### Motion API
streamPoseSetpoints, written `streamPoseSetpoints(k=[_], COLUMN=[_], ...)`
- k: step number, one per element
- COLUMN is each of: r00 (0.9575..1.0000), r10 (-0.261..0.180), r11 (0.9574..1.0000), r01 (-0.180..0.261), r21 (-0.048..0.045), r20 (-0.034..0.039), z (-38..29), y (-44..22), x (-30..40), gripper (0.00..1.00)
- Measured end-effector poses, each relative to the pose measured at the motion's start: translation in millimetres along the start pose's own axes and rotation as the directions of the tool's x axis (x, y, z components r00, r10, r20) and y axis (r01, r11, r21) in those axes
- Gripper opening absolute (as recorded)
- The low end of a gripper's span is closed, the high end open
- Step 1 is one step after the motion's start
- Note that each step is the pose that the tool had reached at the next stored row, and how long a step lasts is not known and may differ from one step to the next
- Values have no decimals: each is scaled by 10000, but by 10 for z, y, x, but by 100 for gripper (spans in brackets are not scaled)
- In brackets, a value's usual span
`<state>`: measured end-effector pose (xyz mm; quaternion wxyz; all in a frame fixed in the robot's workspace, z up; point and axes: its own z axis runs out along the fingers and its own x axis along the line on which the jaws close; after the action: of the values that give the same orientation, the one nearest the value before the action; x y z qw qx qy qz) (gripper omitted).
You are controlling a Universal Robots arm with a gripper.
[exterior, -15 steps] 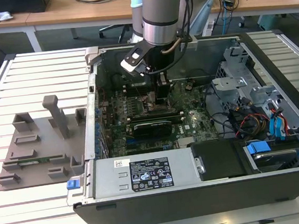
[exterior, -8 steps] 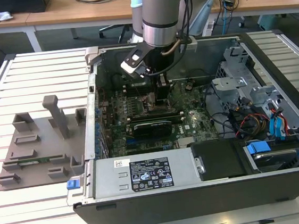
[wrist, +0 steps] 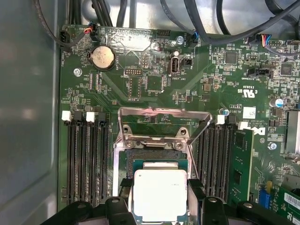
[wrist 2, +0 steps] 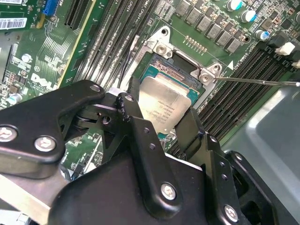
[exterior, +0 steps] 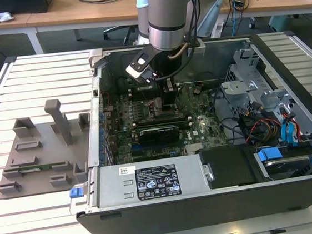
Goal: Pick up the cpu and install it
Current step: 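Place the cpu into insertion slot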
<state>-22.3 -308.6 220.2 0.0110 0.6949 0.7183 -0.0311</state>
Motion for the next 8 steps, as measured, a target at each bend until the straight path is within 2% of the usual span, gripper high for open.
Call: streamPoseSetpoints(k=[8], r00=[10000], r10=[16], r11=[10000], r01=[-16], r21=[0], r20=[0], z=[70], y=[-2], x=[10], gripper=[55])
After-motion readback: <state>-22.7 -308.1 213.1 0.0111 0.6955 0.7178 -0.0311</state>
